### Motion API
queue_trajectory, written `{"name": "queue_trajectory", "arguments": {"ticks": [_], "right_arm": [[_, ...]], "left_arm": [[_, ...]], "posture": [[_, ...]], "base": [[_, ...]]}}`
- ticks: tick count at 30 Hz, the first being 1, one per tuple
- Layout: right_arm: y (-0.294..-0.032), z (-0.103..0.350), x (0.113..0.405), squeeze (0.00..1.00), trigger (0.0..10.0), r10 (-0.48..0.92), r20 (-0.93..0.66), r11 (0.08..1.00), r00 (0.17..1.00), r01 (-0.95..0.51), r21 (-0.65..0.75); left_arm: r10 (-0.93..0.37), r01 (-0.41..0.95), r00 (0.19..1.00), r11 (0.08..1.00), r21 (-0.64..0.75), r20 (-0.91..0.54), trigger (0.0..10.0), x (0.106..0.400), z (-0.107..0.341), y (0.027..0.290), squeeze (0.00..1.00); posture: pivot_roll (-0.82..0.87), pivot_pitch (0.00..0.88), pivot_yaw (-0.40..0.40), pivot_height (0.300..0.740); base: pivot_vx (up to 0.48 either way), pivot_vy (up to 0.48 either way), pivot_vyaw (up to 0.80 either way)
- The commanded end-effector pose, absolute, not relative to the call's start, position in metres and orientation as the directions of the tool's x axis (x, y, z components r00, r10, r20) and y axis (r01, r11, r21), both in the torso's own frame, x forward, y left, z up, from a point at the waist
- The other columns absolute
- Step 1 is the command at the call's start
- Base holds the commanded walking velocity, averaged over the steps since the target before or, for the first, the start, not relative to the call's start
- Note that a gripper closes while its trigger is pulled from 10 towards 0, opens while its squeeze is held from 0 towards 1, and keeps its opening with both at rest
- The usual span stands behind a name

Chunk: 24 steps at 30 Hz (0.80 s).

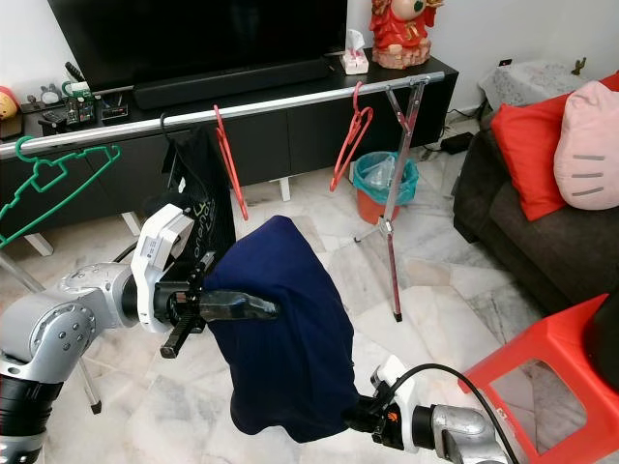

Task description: Hang hanger

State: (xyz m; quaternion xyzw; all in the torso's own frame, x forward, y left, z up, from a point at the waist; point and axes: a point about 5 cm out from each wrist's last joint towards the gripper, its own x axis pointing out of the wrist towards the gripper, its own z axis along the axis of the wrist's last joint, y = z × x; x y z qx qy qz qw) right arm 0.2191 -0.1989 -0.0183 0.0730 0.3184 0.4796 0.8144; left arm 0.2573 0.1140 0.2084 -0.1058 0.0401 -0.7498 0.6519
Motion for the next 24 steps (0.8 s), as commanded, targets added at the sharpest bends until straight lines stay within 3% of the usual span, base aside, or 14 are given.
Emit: {"name": "queue_trajectory", "arguments": {"ticks": [1, 14, 17, 18, 20, 21, 24], "right_arm": [[-0.198, -0.016, 0.221, 0.00, 0.0, 0.826, -0.443, 0.533, 0.349, -0.740, 0.410], [-0.198, -0.016, 0.222, 0.00, 0.0, 0.826, -0.440, 0.535, 0.354, -0.739, 0.410], [-0.197, -0.016, 0.222, 0.00, 0.0, 0.825, -0.440, 0.536, 0.354, -0.739, 0.409], [-0.197, -0.016, 0.222, 0.00, 0.0, 0.825, -0.440, 0.536, 0.354, -0.739, 0.409], [-0.197, -0.016, 0.222, 0.00, 0.0, 0.825, -0.440, 0.536, 0.354, -0.739, 0.409], [-0.197, -0.016, 0.222, 0.00, 0.0, 0.825, -0.440, 0.536, 0.354, -0.739, 0.409], [-0.196, -0.016, 0.222, 0.00, 0.0, 0.825, -0.439, 0.535, 0.354, -0.739, 0.409]], "left_arm": [[-0.982, 0.972, -0.157, -0.173, -0.160, 0.106, 10.0, 0.254, 0.214, 0.112, 0.00], [-0.983, 0.973, -0.151, -0.166, -0.159, 0.101, 10.0, 0.255, 0.213, 0.111, 0.00], [-0.990, 0.981, -0.117, -0.127, -0.148, 0.073, 10.0, 0.257, 0.206, 0.111, 0.00], [-0.993, 0.983, -0.098, -0.106, -0.151, 0.063, 10.0, 0.259, 0.203, 0.112, 0.58], [-0.993, 0.983, -0.098, -0.106, -0.151, 0.063, 10.0, 0.259, 0.203, 0.112, 0.58], [-0.996, 0.986, -0.067, -0.074, -0.153, 0.051, 10.0, 0.263, 0.199, 0.113, 1.00], [-0.998, 0.985, -0.049, -0.056, -0.165, 0.042, 10.0, 0.265, 0.195, 0.114, 1.00]], "posture": [[0.02, 0.033, 0.051, 0.740], [0.02, 0.033, 0.050, 0.740], [0.02, 0.033, 0.050, 0.740], [0.02, 0.033, 0.050, 0.740], [0.02, 0.033, 0.050, 0.740], [0.02, 0.032, 0.051, 0.740], [0.02, 0.033, 0.051, 0.740]], "base": [[0.000, 0.000, 0.00], [0.000, 0.000, 0.00], [0.000, 0.000, 0.00], [0.000, 0.000, 0.00], [0.000, 0.000, 0.00], [0.000, 0.000, 0.00], [0.000, 0.000, 0.00]]}}
